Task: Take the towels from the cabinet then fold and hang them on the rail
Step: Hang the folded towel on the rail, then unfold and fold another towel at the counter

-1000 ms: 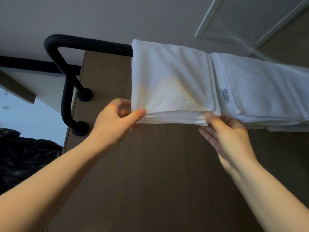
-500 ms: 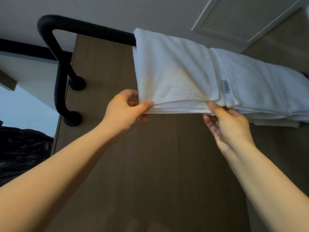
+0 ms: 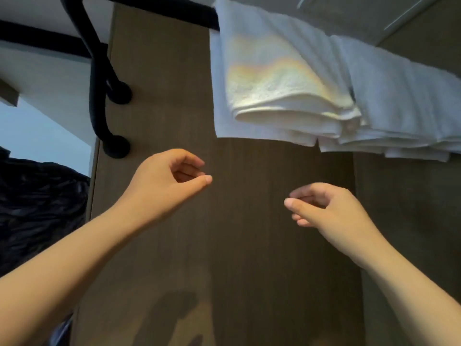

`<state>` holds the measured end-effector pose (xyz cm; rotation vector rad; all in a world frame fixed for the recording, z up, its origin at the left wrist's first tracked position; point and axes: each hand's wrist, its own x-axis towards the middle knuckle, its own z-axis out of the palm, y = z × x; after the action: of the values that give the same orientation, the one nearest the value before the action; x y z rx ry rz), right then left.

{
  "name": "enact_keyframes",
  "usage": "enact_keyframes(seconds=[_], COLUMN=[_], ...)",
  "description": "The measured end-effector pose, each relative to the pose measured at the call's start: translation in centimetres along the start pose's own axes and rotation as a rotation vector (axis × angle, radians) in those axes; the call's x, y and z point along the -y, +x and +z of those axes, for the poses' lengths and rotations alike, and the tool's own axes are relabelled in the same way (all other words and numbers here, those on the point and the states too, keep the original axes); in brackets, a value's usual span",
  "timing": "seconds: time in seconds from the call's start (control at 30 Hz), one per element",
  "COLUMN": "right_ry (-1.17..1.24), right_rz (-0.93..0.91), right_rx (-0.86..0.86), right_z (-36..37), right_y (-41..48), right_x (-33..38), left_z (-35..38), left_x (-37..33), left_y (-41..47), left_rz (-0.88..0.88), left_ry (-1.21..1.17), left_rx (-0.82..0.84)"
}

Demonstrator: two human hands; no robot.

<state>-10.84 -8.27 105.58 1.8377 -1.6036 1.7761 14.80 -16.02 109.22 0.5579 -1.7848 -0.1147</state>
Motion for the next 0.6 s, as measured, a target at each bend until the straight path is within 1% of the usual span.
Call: enact_keyframes(seconds=[0.03,0.1,0.27,0.43,0.6], right_ry=[-0.089,-0.190,-0.309,-0.332,-0.331], right_rz=[0.006,0.030,0.127,0.169,0.227], right_rx=[0.053,0.149,0.395,0.558,0.758], right_z=[0.6,2.0,5.8,9.9,14.2], right_y=[-1.0,-3.2,-9.5,-16.5,-25.6], right_x=[-0.6,-1.8,-5.3,-9.0,-13.4], left_z=[-0.1,0.1,1.4,3.6,5.6], left_x=[0.8,2.4,6.7,10.0,11.4], left_y=[-1.3,-4.0,-12.6,-22.3,-33.4], left_rz=[-0.001,-0.014,-0.088,-0.261,-0.554], left_ry=[0.038,0.102,0.251,0.369,0.362], left_rx=[0.050,0.158,0.397,0.520,0.585])
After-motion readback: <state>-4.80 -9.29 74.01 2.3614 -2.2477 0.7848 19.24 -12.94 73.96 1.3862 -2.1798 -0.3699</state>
